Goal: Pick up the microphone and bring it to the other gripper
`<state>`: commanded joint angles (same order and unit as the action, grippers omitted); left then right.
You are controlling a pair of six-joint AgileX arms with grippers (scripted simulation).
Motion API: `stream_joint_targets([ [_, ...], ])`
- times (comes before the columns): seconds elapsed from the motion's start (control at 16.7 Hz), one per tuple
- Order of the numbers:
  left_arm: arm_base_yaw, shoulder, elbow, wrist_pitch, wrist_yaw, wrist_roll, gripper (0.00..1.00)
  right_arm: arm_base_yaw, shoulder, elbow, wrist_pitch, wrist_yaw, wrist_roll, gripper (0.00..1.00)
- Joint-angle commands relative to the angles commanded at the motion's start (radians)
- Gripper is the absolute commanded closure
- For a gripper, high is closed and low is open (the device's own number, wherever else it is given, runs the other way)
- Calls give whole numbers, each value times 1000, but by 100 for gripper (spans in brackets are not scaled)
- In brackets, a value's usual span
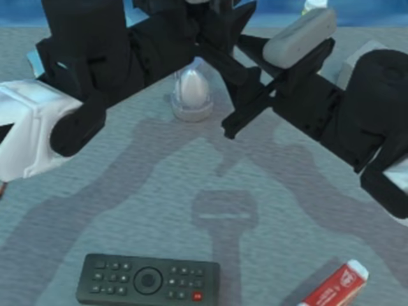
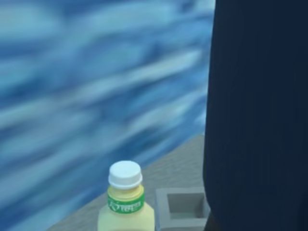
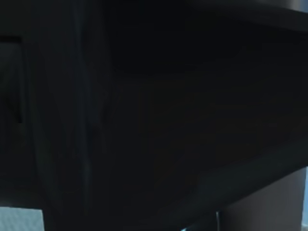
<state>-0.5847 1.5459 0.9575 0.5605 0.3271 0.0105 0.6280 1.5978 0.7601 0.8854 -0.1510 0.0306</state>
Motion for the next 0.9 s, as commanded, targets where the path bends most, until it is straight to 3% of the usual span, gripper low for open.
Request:
stream_joint_targets([
  [0.24, 0, 0, 0, 0, 0, 0, 100, 0, 0, 0, 0, 0, 0, 2],
  [0.9, 12, -10, -2, -3, 5, 3, 100, -5, -12, -21, -3, -2, -1, 0],
])
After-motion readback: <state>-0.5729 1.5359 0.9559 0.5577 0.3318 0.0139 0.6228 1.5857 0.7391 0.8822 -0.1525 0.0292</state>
